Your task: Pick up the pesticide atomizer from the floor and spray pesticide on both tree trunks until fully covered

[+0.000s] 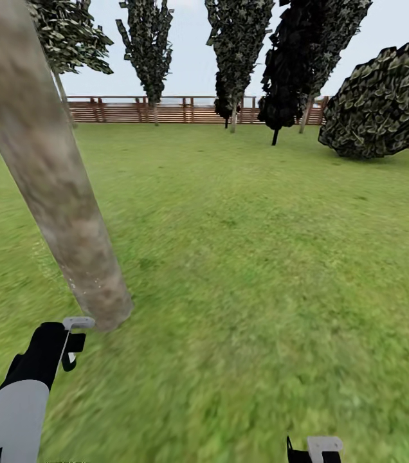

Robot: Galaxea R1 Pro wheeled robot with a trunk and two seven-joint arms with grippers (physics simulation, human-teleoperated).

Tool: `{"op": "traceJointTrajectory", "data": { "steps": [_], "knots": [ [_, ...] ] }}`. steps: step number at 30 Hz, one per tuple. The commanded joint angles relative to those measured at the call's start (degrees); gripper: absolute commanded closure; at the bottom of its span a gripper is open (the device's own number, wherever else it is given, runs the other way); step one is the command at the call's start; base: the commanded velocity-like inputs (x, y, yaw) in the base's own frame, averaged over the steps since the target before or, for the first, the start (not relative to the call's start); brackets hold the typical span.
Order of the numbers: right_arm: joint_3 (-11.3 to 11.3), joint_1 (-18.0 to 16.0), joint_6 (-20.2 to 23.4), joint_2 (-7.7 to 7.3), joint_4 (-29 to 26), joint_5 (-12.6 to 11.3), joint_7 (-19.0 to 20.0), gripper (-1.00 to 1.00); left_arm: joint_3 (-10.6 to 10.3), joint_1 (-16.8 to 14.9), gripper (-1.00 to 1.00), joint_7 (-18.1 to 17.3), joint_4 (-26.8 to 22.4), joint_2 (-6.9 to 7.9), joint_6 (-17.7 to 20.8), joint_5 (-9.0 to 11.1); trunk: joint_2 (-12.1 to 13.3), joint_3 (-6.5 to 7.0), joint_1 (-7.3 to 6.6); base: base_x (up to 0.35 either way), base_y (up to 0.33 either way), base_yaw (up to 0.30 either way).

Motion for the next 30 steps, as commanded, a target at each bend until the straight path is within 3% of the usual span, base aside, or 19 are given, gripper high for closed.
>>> {"op": "traceJointTrajectory", "data": {
  "steps": [1, 5, 9, 13, 17, 19, 22, 25, 30],
  "knots": [
    [0.0, 0.0, 0.0, -0.02, 0.0, 0.0, 0.0, -1.0, 0.03, 0.0, 1.0, -0.02, 0.0, 0.0, 0.01, -0.03, 0.0, 0.0, 0.0, 0.142, -0.273, 0.276],
    [-0.06, 0.0, 0.0, -0.08, -0.02, 0.0, -0.03, -1.0, -0.22, -0.12, 1.0, -0.19, -1.36, 0.07, 0.11, 1.81, 0.0, 0.0, 0.0, 0.097, -0.276, 0.277],
    [-0.09, 0.0, 0.0, -0.09, -0.08, -0.07, -0.08, -1.0, -0.6, -0.89, 1.0, -0.55, -1.84, 0.02, 0.47, 2.22, 0.0, 0.0, 0.0, 0.013, -0.105, 0.277],
    [-0.09, 0.0, -0.07, -0.12, -0.09, -0.09, -0.09, -1.0, -0.66, -5.08, 1.0, -0.88, -1.32, -0.77, 0.74, 2.33, 0.0, 0.0, 0.0, 0.001, -0.005, 0.213],
    [-0.09, 0.0, -0.09, -0.17, -0.07, -0.06, -0.09, -1.0, -0.79, -6.91, 1.0, -0.9, -1.24, -1.76, 0.74, 2.28, 0.0, 0.0, 0.0, 0.0, 0.0, 0.045],
    [-0.09, 0.0, -0.09, -0.22, -0.01, -0.01, -0.07, -1.0, -2.81, -7.8, 1.0, -0.9, -1.2, -2.29, 0.87, 2.32, 0.0, 0.0, 0.0, 0.0, 0.0, 0.003],
    [-0.09, 0.0, -0.07, -0.44, 0.0, 0.0, -0.05, -1.0, -3.48, -8.85, 1.0, -0.83, -0.94, -1.59, 0.98, 2.28, 0.0, 0.0, 0.0, 0.0, 0.0, 0.0],
    [-0.09, 0.0, -0.01, -0.66, 0.0, 0.0, 0.0, -1.0, -3.57, -8.6, 1.0, -0.95, -1.55, 0.66, 1.21, 2.09, 0.0, 0.0, 0.0, 0.0, 0.0, 0.0],
    [-0.09, 0.0, 0.0, -0.7, 0.0, 0.0, 0.0, -1.0, -3.61, -9.09, 1.0, -0.91, -1.84, -0.11, 1.55, 2.18, 0.0, 0.0, 0.0, 0.043, 0.0, 0.0]
  ]
}}
